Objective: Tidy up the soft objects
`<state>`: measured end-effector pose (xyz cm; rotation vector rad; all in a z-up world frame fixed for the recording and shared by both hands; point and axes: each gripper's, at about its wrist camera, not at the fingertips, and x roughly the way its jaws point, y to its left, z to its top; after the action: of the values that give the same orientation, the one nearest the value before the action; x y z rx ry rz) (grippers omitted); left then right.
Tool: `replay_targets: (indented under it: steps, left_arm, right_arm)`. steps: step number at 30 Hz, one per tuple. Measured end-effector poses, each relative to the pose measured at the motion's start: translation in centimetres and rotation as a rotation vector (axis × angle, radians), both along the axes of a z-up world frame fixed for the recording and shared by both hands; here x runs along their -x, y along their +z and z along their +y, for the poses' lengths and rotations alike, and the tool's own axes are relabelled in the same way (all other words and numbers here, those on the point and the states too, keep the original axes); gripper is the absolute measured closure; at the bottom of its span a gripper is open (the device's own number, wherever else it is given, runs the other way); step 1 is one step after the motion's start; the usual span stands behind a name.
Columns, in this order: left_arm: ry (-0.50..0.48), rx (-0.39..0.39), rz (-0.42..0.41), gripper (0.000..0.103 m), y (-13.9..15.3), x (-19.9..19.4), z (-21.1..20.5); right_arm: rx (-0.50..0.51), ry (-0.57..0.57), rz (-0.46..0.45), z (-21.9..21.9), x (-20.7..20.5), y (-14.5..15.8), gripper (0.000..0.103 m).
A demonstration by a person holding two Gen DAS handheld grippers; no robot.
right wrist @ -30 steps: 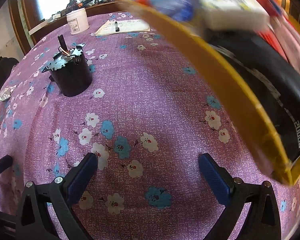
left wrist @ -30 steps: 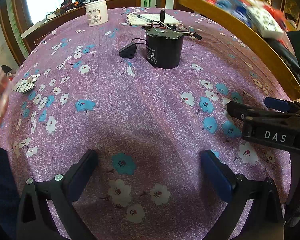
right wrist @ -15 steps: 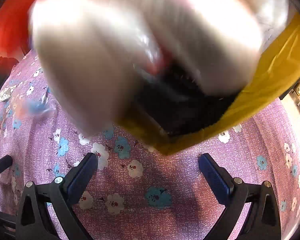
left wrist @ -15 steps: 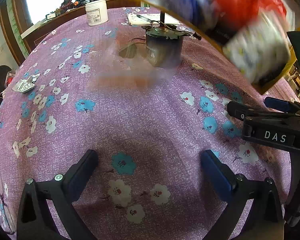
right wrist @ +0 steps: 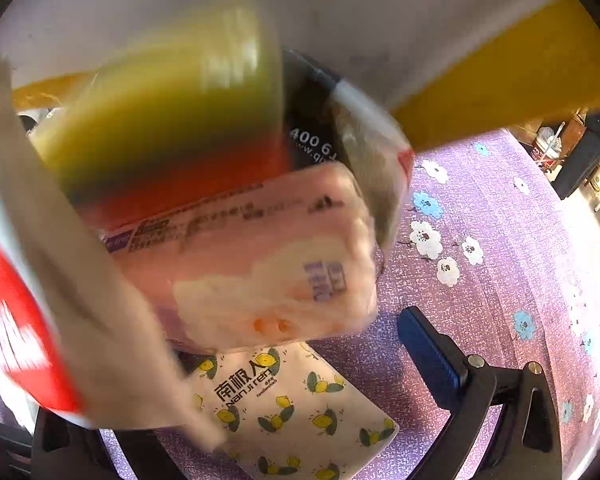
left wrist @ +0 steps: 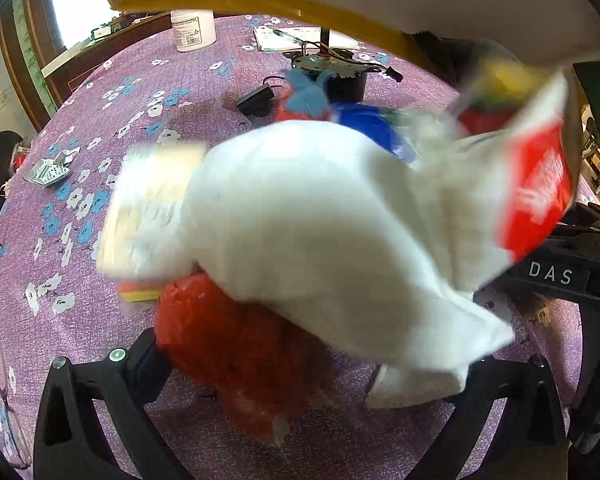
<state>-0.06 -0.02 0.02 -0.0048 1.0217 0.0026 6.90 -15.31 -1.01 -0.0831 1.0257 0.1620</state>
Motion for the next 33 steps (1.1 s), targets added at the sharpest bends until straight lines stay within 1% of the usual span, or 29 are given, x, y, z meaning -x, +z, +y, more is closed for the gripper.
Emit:
replay_targets:
  steps: [33]
  left_arm:
    - [0.000,0.000,0.000,0.000,0.00,0.00,0.01]
  right_arm:
    - [-0.002,-0.001,0.000,0.00,0.19,-0.05,0.001]
